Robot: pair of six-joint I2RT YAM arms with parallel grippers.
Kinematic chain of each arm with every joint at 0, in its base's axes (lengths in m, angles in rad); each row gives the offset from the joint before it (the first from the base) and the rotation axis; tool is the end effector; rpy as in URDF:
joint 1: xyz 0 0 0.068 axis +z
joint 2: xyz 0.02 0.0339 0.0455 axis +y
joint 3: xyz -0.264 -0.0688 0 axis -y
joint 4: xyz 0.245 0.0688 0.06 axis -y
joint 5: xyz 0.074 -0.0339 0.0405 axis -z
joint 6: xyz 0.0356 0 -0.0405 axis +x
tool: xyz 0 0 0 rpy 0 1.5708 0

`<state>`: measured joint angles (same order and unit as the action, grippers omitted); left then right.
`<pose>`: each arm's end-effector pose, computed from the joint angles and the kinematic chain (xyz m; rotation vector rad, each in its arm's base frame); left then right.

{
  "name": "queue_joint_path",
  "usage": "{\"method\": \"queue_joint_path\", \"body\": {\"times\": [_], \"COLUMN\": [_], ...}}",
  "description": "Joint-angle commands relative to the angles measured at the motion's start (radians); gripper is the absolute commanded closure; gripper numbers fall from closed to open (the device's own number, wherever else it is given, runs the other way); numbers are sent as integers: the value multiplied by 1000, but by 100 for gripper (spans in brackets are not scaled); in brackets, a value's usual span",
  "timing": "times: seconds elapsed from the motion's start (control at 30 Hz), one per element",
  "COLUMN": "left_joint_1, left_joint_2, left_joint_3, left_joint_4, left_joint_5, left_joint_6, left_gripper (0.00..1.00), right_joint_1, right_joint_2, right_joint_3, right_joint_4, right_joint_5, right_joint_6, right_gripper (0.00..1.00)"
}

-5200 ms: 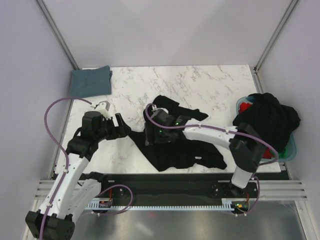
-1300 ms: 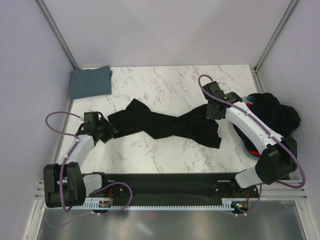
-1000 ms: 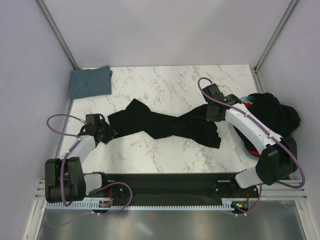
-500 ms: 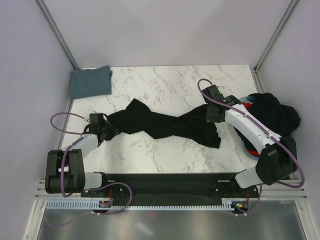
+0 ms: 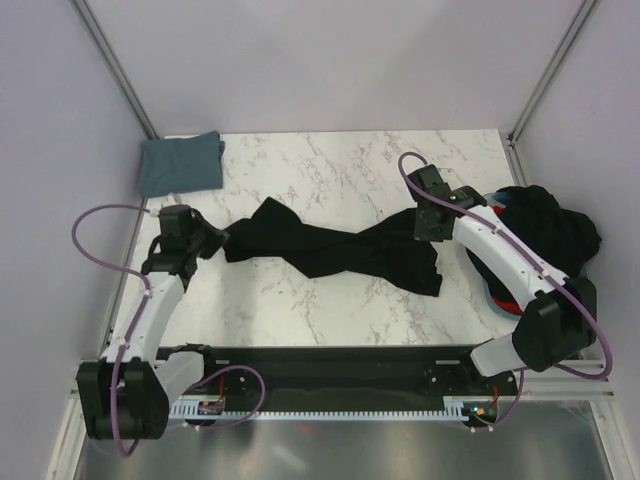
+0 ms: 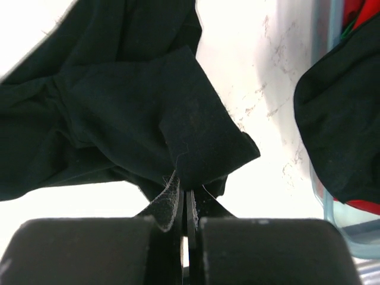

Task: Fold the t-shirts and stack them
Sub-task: Flatten the tshirt out

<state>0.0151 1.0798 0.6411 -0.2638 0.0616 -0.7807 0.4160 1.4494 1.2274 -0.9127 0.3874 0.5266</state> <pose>0.2264 0.0012 0.2258 -0.8669 2.1479 -0.4673 0.2665 0.1030 0.2832 0.2542 2.5659 -0.1911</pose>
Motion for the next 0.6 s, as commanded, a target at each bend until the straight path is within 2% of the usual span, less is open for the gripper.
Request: {"method": "queue_joint_path", "body": {"times": [0.0, 0.13, 0.3, 0.47, 0.57], "left_joint_1": [-4, -4, -4, -3, -4], "left_joint_2": [-138, -193, -242, -253, -253], "left_joint_3": [172, 308, 500, 707, 846], "left_joint_4": [-121, -242, -304, -339, -356], "left_joint_5": [-11, -23, -39, -59, -95], "left_joint_6": [41, 64, 83, 101, 129], "left_gripper": [97, 98, 98, 98, 98], "right_joint_1": [-3, -2, -2, -3, -3], "right_joint_2": [-69, -106, -187, -311, -403], "right_joint_3": [141, 330, 504, 630, 658], "right_joint_4": [-55, -126, -160, -77, 20], "right_joint_5": [7, 21, -7, -30, -109], "right_joint_6": [-7, -28, -82, -167, -221], "right_gripper": [100, 100, 100, 100, 100]}}
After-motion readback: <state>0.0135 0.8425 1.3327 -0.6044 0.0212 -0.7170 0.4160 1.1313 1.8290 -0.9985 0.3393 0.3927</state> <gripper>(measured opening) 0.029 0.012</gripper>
